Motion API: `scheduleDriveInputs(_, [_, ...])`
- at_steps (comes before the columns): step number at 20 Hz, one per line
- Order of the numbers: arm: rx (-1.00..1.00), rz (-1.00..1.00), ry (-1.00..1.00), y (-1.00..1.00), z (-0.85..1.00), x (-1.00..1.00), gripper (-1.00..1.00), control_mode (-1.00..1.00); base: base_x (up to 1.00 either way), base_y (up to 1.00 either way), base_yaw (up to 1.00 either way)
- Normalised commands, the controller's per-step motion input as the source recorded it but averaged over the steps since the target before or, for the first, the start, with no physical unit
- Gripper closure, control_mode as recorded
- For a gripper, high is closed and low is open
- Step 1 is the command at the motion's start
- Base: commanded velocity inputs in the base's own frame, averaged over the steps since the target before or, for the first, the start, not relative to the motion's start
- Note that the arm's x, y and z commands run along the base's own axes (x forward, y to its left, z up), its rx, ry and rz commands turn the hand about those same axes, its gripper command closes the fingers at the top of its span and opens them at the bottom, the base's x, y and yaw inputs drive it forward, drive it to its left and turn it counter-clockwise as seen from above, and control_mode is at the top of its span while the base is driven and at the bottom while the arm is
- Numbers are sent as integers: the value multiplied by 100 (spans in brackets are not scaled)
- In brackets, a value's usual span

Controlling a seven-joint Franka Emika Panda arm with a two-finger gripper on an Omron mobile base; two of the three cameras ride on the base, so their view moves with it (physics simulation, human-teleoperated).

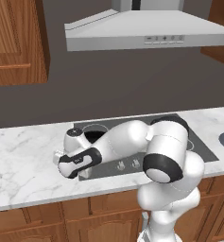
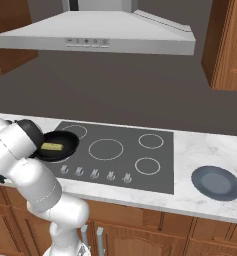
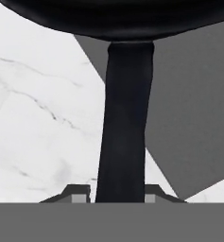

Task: Pick up the butter stick and place it in the pan. Then turn on the burner for the pan.

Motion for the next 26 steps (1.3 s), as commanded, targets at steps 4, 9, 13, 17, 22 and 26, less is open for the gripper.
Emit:
scheduleDriveInputs(4, [3, 0, -3, -12, 0, 0, -100, -100, 0, 0, 0])
scheduleDriveInputs(9, [1, 0, -4, 0, 0, -3, -100, -100, 0, 0, 0])
scheduleDriveInputs(13, [0, -1, -6, 4, 8, -8, -100, -100, 0, 0, 0])
scheduleDriveInputs(17, [0, -2, -2, 6, 30, -9, -100, -100, 0, 0, 0])
scheduleDriveInputs(22, [0, -4, 0, 0, 55, -15, -100, -100, 0, 0, 0])
scheduleDriveInputs(26, [0, 0, 0, 0, 55, -30, -100, -100, 0, 0, 0])
